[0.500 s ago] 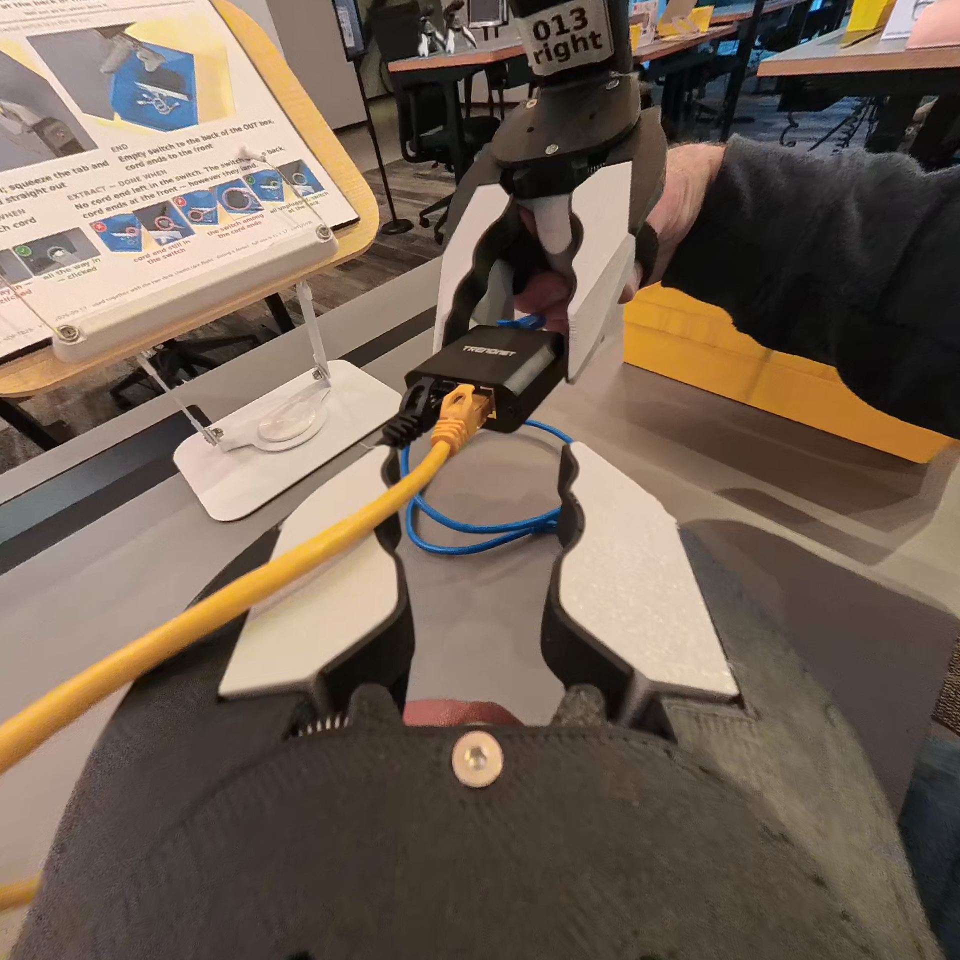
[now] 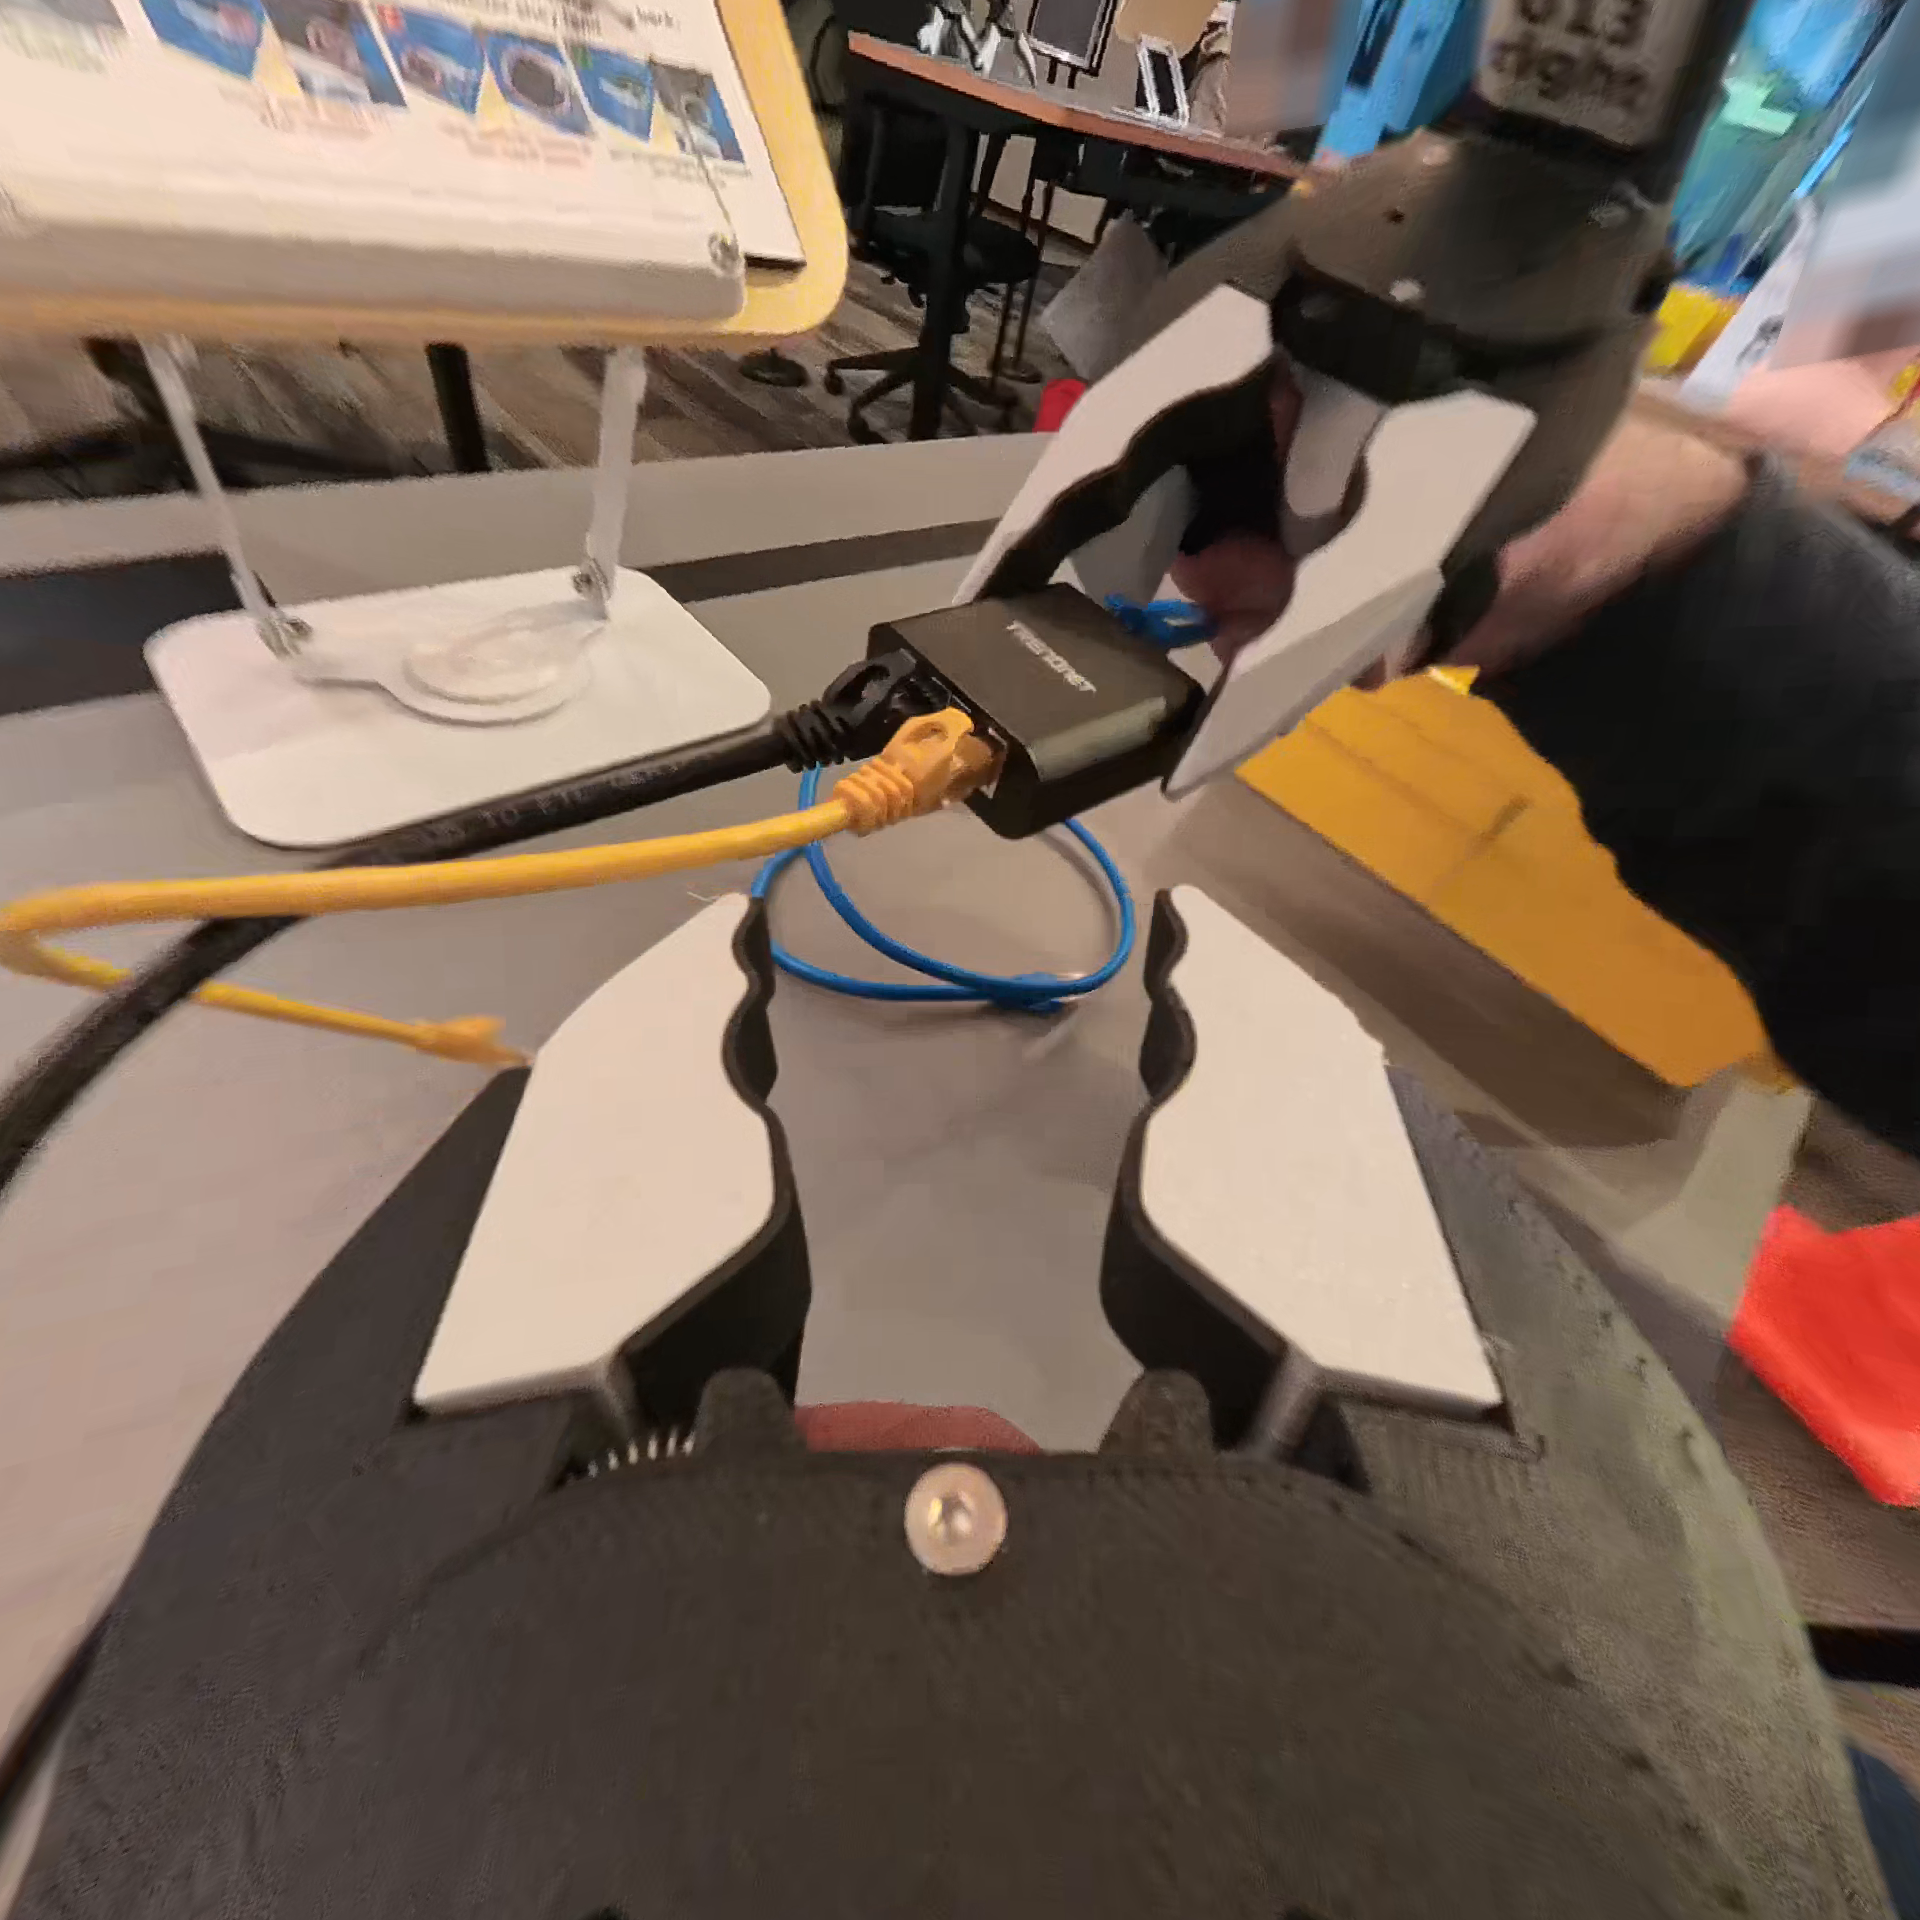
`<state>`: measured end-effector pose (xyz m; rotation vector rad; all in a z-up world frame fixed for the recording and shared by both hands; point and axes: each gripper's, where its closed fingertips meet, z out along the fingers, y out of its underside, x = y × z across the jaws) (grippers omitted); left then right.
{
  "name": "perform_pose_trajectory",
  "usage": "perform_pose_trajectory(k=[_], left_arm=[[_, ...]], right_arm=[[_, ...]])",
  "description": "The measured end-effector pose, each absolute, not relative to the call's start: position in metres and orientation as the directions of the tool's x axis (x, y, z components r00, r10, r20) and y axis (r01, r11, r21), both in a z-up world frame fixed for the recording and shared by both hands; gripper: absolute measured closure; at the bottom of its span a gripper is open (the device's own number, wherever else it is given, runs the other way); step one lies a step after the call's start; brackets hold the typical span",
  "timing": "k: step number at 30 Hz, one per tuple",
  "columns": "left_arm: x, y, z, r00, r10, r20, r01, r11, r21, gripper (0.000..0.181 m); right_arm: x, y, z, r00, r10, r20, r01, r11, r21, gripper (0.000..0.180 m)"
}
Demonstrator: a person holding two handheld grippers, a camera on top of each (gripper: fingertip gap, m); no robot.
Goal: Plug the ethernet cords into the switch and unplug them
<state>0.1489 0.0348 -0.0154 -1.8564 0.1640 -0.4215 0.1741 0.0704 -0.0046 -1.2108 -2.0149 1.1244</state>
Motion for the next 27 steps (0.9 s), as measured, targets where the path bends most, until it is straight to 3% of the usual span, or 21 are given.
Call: perform_pose_trajectory(k=[6,13,15,20,27], left_arm=[[0.144,0.049,-0.019,0.797,-0.338,0.501,0.380,-0.365,-0.850,0.124],[0.126,0.053,-0.020,0.704,-0.351,0.617,0.491,-0.387,-0.780,0.137],[0.127,0.053,-0.024,0.687,-0.355,0.635,0.493,-0.414,-0.765,0.135],[0.122,0.047,-0.017,0.607,-0.432,0.667,0.477,-0.474,-0.740,0.160],[0.132,0.034,-0.007,0.525,-0.587,0.617,0.287,-0.560,-0.777,0.165]], right_arm=[[0.159,0.056,-0.015,-0.277,0.948,0.158,0.511,0.285,-0.811,0.122],[0.143,0.037,-0.029,-0.106,0.975,0.196,0.527,0.222,-0.821,0.122],[0.139,0.034,-0.032,-0.060,0.971,0.232,0.524,0.228,-0.821,0.122],[0.139,0.021,-0.045,-0.012,0.976,0.219,0.571,0.187,-0.799,0.121],[0.148,0.008,-0.025,-0.192,0.980,-0.057,0.555,0.061,-0.829,0.119]])
